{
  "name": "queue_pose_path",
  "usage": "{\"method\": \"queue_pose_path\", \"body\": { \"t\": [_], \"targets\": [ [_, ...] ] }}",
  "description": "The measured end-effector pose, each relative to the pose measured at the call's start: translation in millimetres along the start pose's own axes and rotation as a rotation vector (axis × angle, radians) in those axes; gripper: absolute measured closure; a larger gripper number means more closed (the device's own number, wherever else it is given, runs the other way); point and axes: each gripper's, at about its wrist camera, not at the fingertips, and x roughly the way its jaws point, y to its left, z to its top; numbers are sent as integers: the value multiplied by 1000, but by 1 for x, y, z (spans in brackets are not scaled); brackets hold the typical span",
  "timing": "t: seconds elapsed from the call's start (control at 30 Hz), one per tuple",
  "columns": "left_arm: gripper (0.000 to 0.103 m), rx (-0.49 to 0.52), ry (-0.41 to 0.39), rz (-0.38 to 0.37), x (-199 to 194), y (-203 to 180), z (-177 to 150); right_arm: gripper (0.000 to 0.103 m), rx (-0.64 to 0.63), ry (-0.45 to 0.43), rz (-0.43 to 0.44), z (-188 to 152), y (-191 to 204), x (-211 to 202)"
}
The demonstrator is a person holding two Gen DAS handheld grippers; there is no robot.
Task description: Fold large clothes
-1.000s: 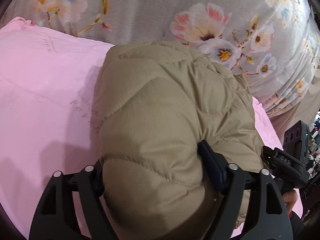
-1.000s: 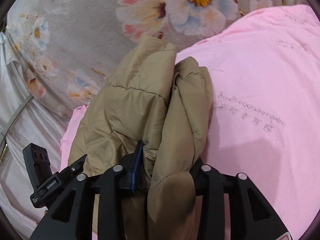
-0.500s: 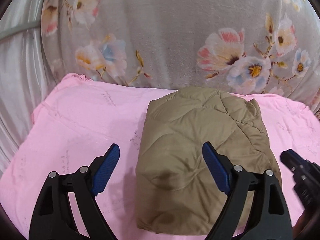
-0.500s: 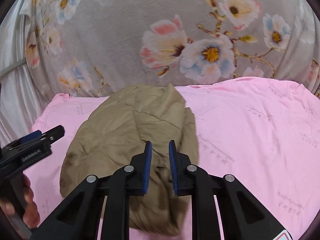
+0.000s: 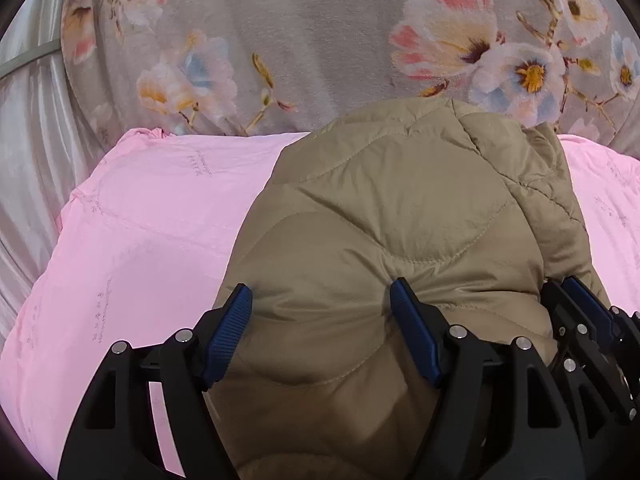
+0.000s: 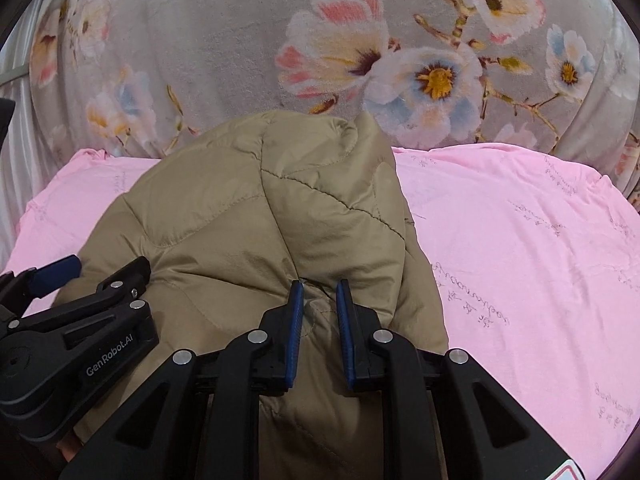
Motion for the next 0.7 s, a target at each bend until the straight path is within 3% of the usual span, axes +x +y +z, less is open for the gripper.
{"method": "queue_pose_path", "body": {
  "t": [0.7],
  "targets": [
    [34, 19, -55, 37, 11, -9, -12, 86, -14, 29, -10, -1, 2, 8]
  ]
}}
